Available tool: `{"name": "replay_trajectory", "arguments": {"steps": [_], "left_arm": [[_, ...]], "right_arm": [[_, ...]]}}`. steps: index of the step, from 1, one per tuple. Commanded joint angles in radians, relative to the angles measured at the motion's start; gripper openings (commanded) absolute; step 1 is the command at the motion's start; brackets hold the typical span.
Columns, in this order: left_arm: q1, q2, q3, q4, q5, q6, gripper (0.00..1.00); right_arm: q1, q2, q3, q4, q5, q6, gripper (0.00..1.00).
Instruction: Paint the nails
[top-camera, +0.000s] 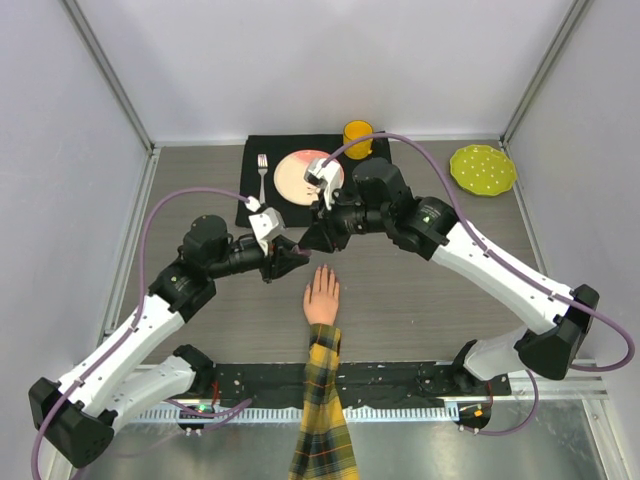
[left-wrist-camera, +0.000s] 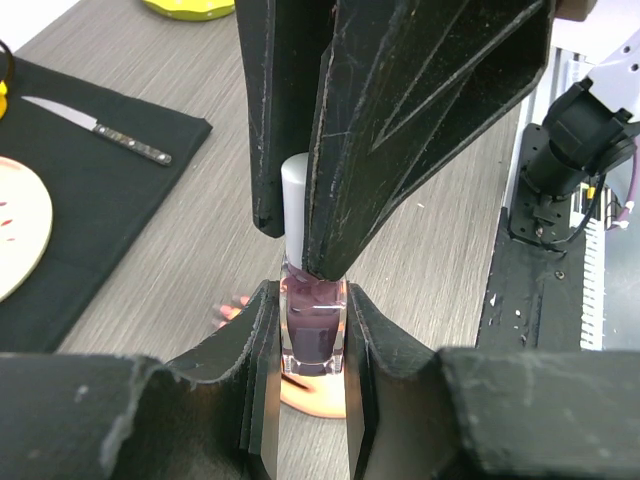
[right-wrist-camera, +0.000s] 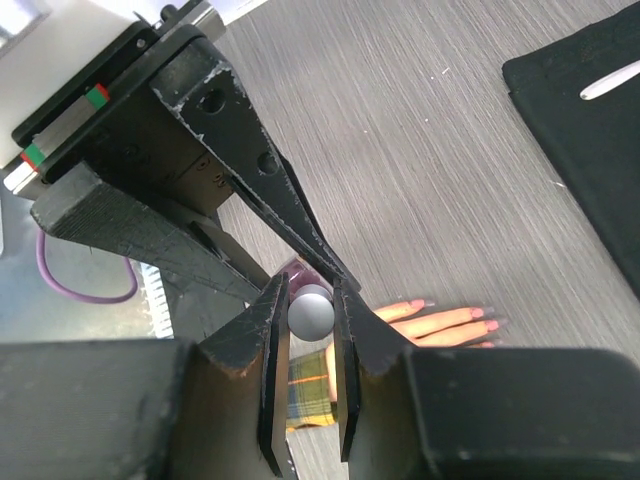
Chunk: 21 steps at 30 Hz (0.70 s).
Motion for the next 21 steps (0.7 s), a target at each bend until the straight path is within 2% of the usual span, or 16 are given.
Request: {"name": "replay_trajectory", "arguments": {"steps": [1, 4, 9, 10, 11, 12, 15, 21], "left_arm": [[-0.003, -0.034, 0.002, 0.077, -0.009, 0.004, 0.0], [-0.003, -0.05, -0.011, 0.097, -0.014, 0.001, 0.0], [-0.003, -0.071, -0.026, 0.118, -0.063, 0.018, 0.0], [-0.003, -0.076, -0.029, 0.12, -0.11, 0.022, 0.0], [-0.003, -0.082, -0.037, 0.124, -0.133, 0.026, 0.0], [-0.003, -0.085, -0.041, 0.126, -0.194, 0.032, 0.0], [-0.003, -0.1, -0.058, 0.157, -0.245, 0.035, 0.0], [-0.003, -0.125, -0.078, 0.181, -0.249, 0.018, 0.0]], "right_arm": [[0.026, -0.03, -0.04, 0.075, 0.039, 0.066, 0.01], [0.038, -0.01, -0.043, 0.086, 0.097, 0.153, 0.01], [0.113, 0.059, 0.034, -0.005, 0.348, 0.365, 0.01], [0.128, 0.085, 0.052, -0.019, 0.386, 0.443, 0.01], [0.173, 0.096, 0.059, -0.034, 0.503, 0.486, 0.01], [0.193, 0.107, 0.06, -0.043, 0.531, 0.561, 0.01], [0.257, 0.156, 0.074, -0.054, 0.649, 0.632, 0.01], [0.264, 0.187, 0.135, -0.077, 0.725, 0.689, 0.01]]}}
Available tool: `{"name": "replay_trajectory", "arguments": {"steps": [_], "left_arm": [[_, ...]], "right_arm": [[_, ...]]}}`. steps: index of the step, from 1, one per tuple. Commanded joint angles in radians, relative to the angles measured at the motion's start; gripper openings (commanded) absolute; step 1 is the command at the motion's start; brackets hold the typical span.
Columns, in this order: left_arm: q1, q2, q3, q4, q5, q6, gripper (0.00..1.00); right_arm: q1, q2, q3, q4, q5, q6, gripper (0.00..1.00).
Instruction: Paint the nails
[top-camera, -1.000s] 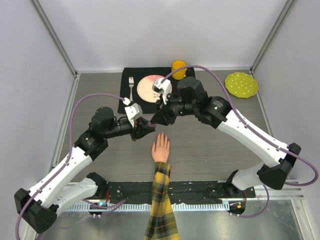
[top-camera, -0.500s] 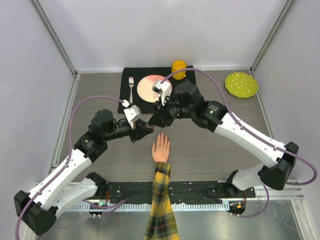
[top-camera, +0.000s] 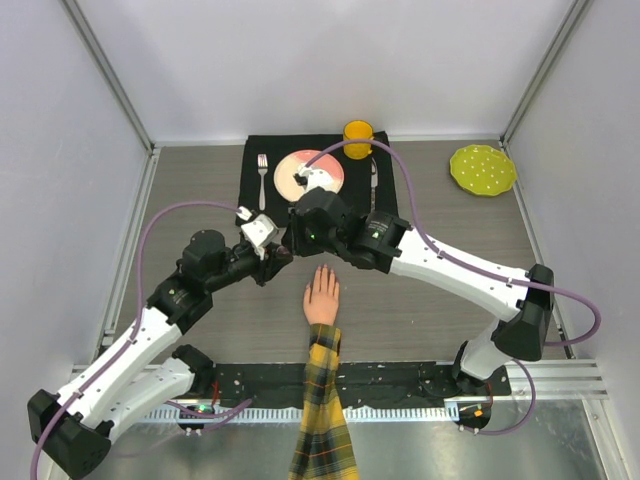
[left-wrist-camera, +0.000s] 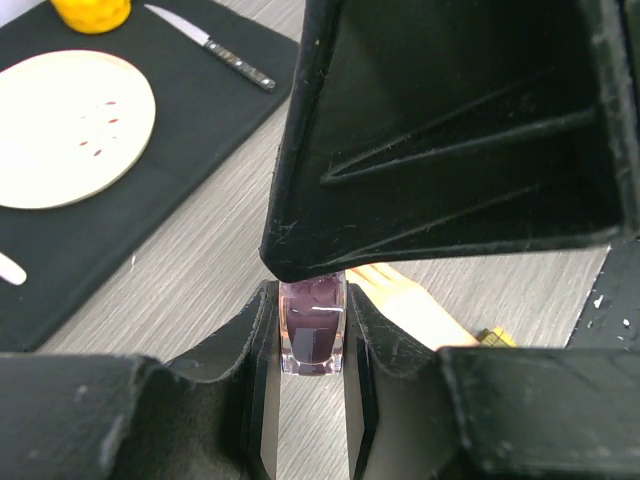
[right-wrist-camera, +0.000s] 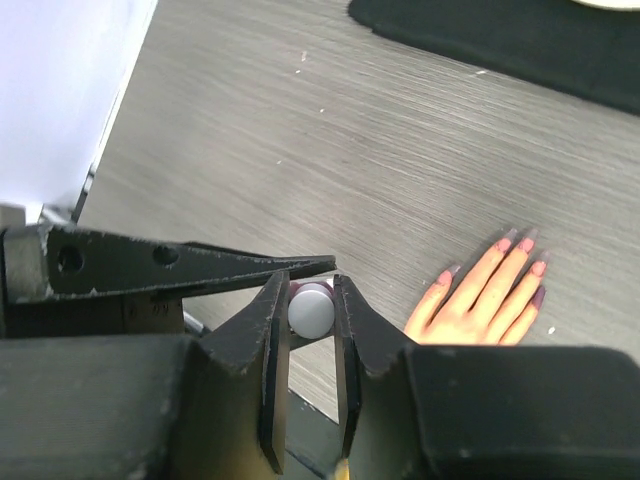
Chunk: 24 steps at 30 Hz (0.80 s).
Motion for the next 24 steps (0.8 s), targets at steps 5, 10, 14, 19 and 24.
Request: {"name": "replay_trajectory", "arguments": {"steps": [5, 10, 14, 19, 24], "left_arm": [[-0.01, -0.036, 0.041, 0.2, 0.057, -0.013, 0.0], [-0.01, -0.014, 0.064, 0.166, 0.113, -0.007, 0.0], [-0.01, -0.017, 0.071, 0.155, 0.113, 0.003, 0.0], [-0.011, -0.017, 0.067, 0.155, 0.113, 0.0, 0.0], [-0.011, -0.02, 0.067, 0.155, 0.099, -0.006, 0.0]], "right_arm": [[0.04, 0.007, 0.044, -0.006, 0.033, 0.08, 0.11], [0.024, -0.029, 0.038, -0.003, 0.021, 0.037, 0.29], [0.014, -0.049, 0.036, 0.004, 0.013, 0.016, 0.45], [0.006, -0.074, 0.026, 0.007, 0.008, -0.003, 0.57], [-0.009, -0.141, 0.01, 0.007, 0.001, -0.033, 0.65]]}}
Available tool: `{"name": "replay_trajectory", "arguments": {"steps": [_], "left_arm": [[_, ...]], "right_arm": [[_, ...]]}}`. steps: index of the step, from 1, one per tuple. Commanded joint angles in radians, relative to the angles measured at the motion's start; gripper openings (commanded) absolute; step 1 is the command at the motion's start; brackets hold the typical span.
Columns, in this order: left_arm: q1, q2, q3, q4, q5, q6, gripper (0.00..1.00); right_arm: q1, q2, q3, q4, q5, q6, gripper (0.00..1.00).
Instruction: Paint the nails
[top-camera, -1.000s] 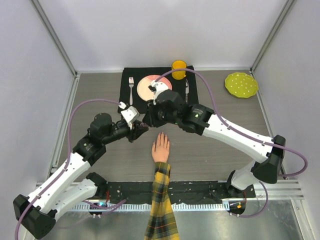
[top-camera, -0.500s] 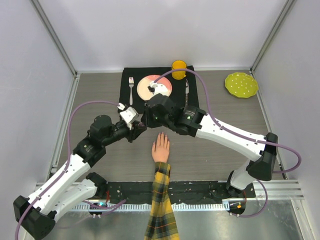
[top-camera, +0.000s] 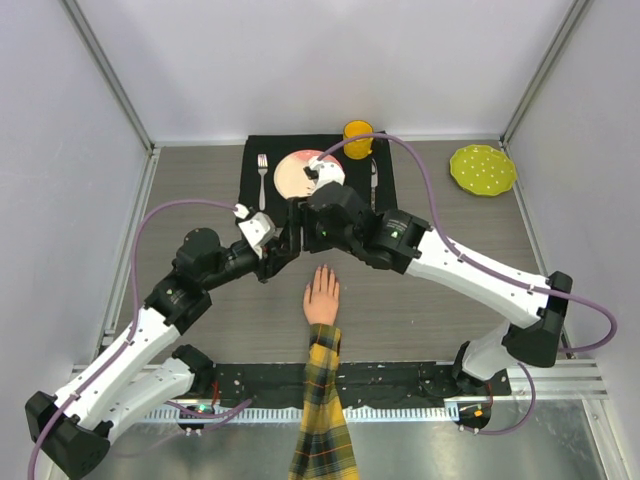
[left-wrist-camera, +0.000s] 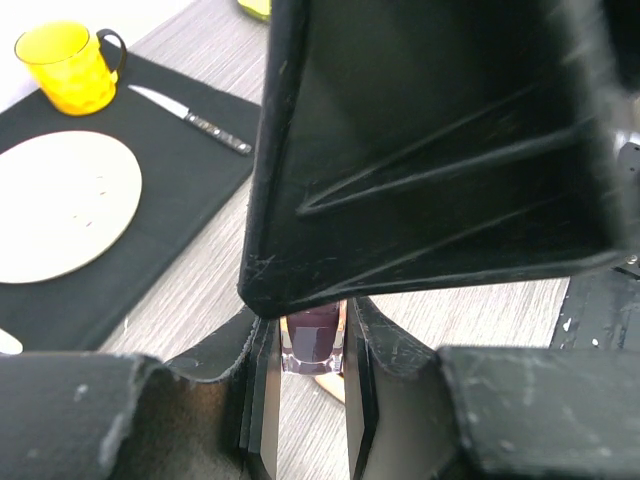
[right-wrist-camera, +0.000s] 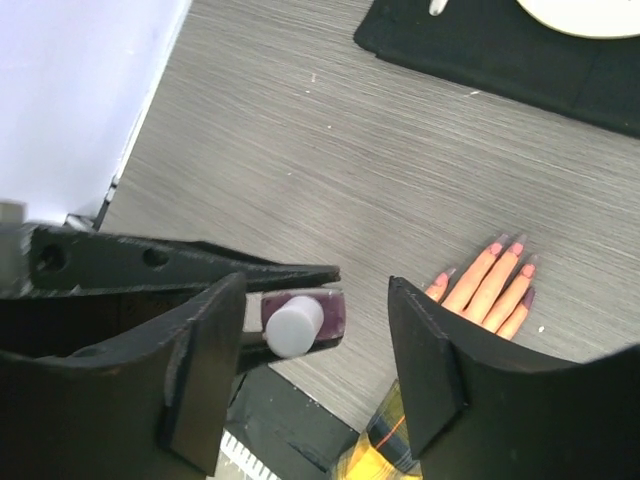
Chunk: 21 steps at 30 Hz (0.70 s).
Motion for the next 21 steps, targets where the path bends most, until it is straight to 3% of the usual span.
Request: {"name": "replay_trajectory", "arguments": {"steps": [1, 9, 11, 14, 18, 21], "left_arm": [[-0.006, -0.016, 0.043, 0.081, 0.021, -0.005, 0.0], [-0.006, -0.005, 0.048, 0.096, 0.059, -0.05, 0.0], [-0.004, 0.003, 0.05, 0.107, 0.136, -0.067, 0.0], [-0.004, 0.023, 0.057, 0.144, 0.311, -0.112, 0.0], [-0.004, 0.052, 0.053, 0.216, 0.465, -0.19, 0.0], [-0.004, 0.066, 0.062, 0.207, 0.487, -0.198, 0.0]], "right_arm": [[-0.009, -0.1, -0.017, 0.039, -0.04, -0.041, 0.66], [-0.104, -0.262, -0.122, 0.036, -0.194, -0.268, 0.75], [-0.173, -0.295, -0.148, 0.056, -0.338, -0.349, 0.75], [-0.238, -0.321, -0.182, 0.068, -0.653, -0.482, 0.65], [-0.238, -0.342, -0.211, 0.067, -0.785, -0.578, 0.58], [-0.238, -0.341, -0.225, 0.065, -0.865, -0.638, 0.54]]}}
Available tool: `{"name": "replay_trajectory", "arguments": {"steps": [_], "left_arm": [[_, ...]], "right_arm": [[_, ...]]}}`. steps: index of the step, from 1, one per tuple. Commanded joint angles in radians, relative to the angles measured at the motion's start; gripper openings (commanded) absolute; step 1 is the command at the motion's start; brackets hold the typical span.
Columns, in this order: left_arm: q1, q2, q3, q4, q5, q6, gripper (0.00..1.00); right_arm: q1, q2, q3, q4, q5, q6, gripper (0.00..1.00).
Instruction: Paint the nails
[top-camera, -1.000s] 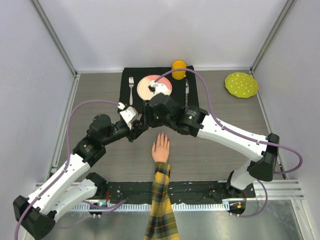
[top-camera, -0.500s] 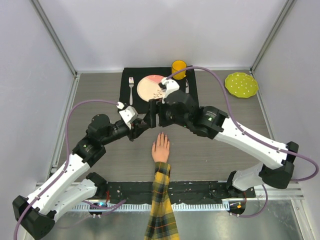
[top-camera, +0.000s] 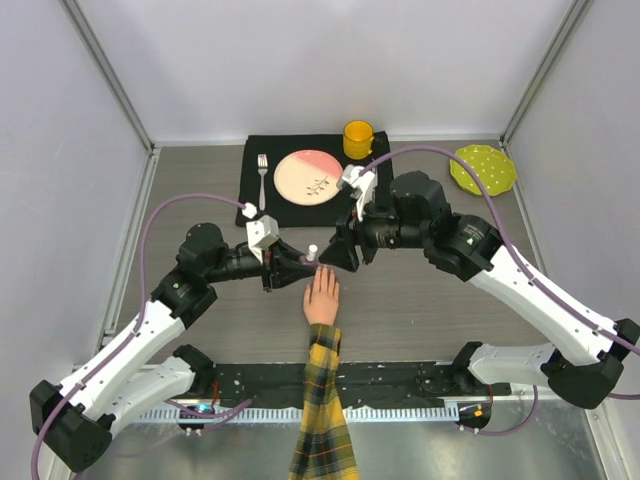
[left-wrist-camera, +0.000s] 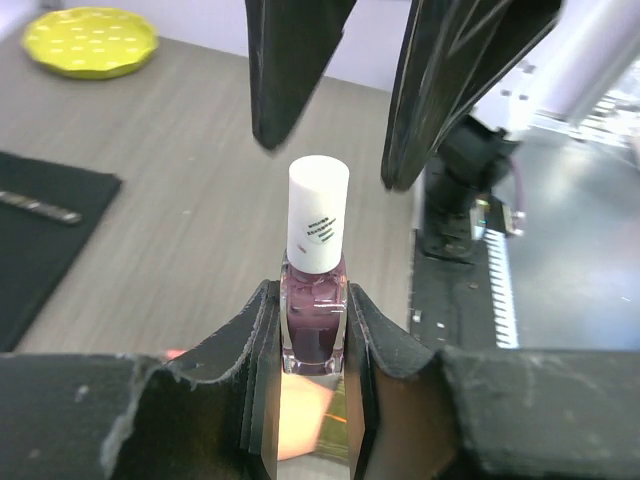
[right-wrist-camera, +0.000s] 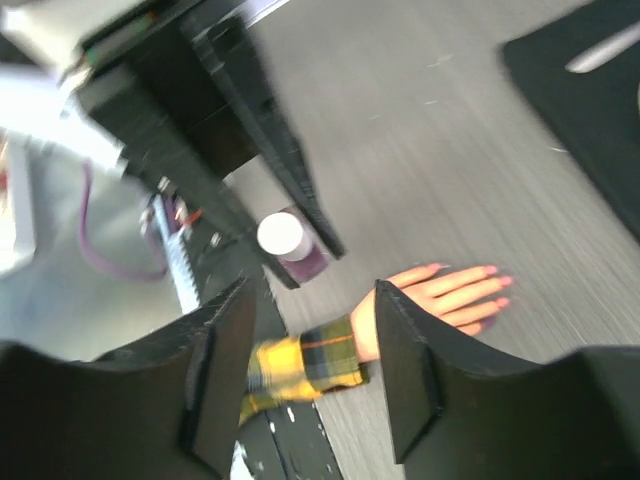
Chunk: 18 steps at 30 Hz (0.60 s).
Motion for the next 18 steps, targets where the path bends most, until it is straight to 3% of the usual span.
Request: {"name": "replay_trajectory", "arguments": {"steps": [1, 3, 14, 18], "left_arm": [[-0.002, 0.013, 0.051, 0.086, 0.153, -0.058, 0.0], [-0.002, 0.024, 0.057, 0.083, 0.167, -0.059, 0.0], [-0.002, 0.029, 0.06, 0.068, 0.17, -0.053, 0.0], [-0.004, 0.03, 0.062, 0.065, 0.171, -0.051, 0.0]], "right_arm": [[0.003, -0.013, -0.019, 0.025, -0.23, -0.156, 0.52], [0.003, -0.007, -0.008, 0.026, -0.253, -0.169, 0.47], [0.003, 0.055, 0.059, 0.015, -0.253, -0.186, 0.45], [0.004, 0.077, 0.078, 0.014, -0.253, -0.19, 0.39]]}}
